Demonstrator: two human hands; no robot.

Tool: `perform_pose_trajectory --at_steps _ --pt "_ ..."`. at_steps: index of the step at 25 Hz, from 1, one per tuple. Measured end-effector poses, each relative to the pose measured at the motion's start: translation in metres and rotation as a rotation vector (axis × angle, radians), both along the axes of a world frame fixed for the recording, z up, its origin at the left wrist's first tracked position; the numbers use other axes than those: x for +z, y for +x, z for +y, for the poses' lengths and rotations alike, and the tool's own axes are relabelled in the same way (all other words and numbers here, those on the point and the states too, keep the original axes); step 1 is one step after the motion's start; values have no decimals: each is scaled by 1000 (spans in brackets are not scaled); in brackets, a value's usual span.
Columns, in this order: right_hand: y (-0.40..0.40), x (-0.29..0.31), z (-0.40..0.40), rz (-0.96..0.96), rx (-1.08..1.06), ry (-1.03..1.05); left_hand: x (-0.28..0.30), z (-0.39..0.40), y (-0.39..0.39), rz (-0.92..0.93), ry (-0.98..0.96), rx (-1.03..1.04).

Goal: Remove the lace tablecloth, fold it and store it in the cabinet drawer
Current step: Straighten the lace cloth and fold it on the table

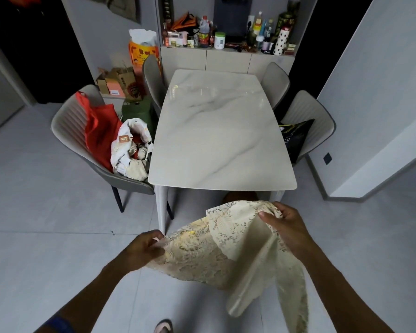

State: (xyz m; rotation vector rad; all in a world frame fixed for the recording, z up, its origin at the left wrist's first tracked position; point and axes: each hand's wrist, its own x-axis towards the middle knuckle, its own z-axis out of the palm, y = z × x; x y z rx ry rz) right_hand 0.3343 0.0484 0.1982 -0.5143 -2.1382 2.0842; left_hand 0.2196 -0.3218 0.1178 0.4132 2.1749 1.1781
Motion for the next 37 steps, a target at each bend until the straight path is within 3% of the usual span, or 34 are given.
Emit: perform_pose_trajectory --at_steps 2,5,7,9,12,16,21,24,28,30,32,34,37 --pt "3 3 11 24 -58 -46 14 2 1 36 182 120" --pt "5 8 26 40 -119 -69 51 25 -1 122 370 -83" --pt "6 13 26 58 -95 -62 67 49 -3 172 285 -230" --pt "8 15 21 57 25 -78 76 75 -7 162 184 -117" --pt "12 14 12 -40 220 -19 86 111 -8 20 181 75" --pt "14 14 5 -28 172 27 97 126 -6 -178 249 -25" --pt "10 0 3 -10 12 226 92 131 9 51 112 -258" --pt "15 -9 10 -107 95 349 99 130 4 163 124 -188" --pt "25 -25 15 -247 188 506 121 129 -8 346 53 -385" --pt "27 -31 7 -209 59 594 129 138 -8 425 31 -420" --pt "27 -36 -3 -40 5 707 135 144 -8 480 38 -428" --pt "26 -42 -14 116 99 828 141 145 -10 458 66 -420" --pt "16 -49 -33 61 238 748 155 142 -16 436 109 -439"
